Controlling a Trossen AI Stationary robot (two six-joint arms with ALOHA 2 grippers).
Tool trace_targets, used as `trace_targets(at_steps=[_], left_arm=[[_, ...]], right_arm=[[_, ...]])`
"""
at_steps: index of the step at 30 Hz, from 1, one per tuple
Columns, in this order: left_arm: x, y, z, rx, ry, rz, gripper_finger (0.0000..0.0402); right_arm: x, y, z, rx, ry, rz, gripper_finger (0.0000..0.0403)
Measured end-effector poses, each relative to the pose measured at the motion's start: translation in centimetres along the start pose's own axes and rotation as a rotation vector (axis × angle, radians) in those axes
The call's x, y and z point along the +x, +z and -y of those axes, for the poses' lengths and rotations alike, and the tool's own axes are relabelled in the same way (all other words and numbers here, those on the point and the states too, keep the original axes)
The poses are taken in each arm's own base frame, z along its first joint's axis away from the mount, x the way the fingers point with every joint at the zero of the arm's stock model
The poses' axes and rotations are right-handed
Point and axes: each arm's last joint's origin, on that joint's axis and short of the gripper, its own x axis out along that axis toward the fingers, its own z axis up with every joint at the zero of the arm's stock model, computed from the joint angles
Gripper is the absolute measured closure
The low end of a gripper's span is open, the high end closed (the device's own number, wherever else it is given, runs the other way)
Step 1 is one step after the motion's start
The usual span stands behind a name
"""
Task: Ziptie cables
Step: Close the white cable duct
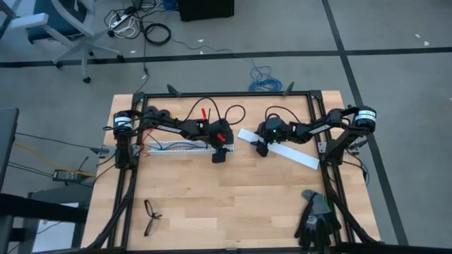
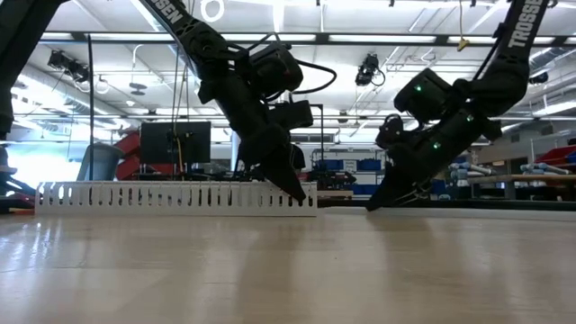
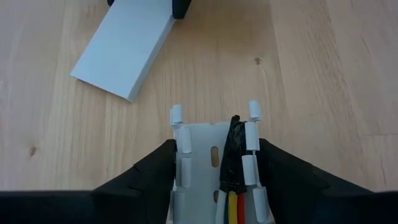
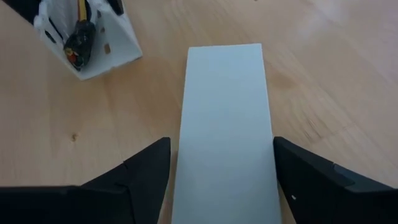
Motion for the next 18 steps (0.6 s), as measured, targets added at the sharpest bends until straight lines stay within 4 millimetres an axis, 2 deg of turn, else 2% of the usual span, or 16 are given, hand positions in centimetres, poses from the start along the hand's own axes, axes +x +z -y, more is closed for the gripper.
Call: trace_targets(at_steps=[4,11,18], left_arm=[[0.00,0.01,0.00,0.003,0.000,0.001,0.0183],[0.00,0.01,0.00,0.004,0.000,0.002,0.0183],[0.02,0.00,0.00,0.004,0.001,0.001,0.0183]], right_arm=[[0.19,0.40,-0.63,-0.086,-0.015,-0.037,0.0133],[0.29,0.85,-0.52,-0.079,-0.042,-0.075,0.0136],[0.29,0.84,-0.53,-0.080,-0.031,-0.080,0.0169]])
